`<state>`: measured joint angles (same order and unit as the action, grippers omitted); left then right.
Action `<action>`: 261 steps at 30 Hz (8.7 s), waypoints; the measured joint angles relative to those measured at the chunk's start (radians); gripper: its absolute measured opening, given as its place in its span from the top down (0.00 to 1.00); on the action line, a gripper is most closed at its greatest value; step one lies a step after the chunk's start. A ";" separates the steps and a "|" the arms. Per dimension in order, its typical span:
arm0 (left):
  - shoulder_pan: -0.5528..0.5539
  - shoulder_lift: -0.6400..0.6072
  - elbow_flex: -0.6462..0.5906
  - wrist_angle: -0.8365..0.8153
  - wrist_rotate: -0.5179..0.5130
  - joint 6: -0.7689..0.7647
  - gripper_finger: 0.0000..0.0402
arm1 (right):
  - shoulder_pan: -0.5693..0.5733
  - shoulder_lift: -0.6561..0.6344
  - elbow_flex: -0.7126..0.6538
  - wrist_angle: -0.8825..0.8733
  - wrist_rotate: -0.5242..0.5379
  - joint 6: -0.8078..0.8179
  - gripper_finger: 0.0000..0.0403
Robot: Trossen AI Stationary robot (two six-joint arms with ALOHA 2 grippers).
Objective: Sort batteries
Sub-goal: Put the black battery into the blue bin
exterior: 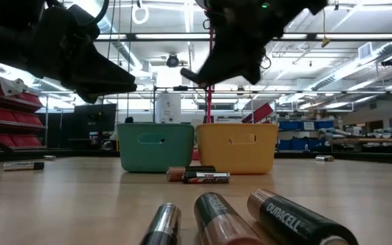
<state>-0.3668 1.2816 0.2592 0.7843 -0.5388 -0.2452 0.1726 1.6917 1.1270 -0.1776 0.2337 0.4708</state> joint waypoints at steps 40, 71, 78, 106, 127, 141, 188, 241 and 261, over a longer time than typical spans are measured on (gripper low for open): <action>0.000 0.000 -0.001 -0.135 -0.023 -0.106 0.55 | -0.217 -0.076 0.108 -0.601 0.433 0.143 0.70; -0.002 0.001 -0.001 -0.135 -0.102 -0.110 0.55 | -0.699 -0.218 -0.402 -0.591 0.429 0.347 0.74; 0.000 0.001 -0.001 -0.091 -0.108 -0.049 0.55 | -0.777 -0.218 -0.439 -0.416 0.367 0.212 0.73; 0.000 0.001 -0.001 -0.151 -0.104 -0.077 0.55 | -0.907 -0.222 -0.603 -0.135 0.262 0.110 0.75; 0.000 0.001 -0.001 -0.151 -0.103 -0.083 0.55 | -0.624 -0.341 -0.612 -0.293 0.065 0.262 0.73; 0.000 0.001 -0.001 -0.149 -0.105 -0.104 0.55 | -0.513 -0.439 -0.611 -0.357 0.126 0.316 0.67; 0.000 0.001 -0.001 0.057 -0.288 -0.058 0.55 | -0.357 -0.407 -0.611 0.303 0.207 0.092 0.90; 0.027 0.199 0.099 0.349 0.029 0.215 0.75 | 0.004 0.272 -0.197 1.308 0.026 -0.369 0.89; 0.026 0.198 0.098 0.230 0.056 0.133 0.85 | 0.081 0.257 -0.198 1.298 0.369 -0.487 0.68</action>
<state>-0.3405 1.4796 0.3576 1.0139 -0.4833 -0.1121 0.2536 1.9484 0.9295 1.1207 0.6027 -0.0163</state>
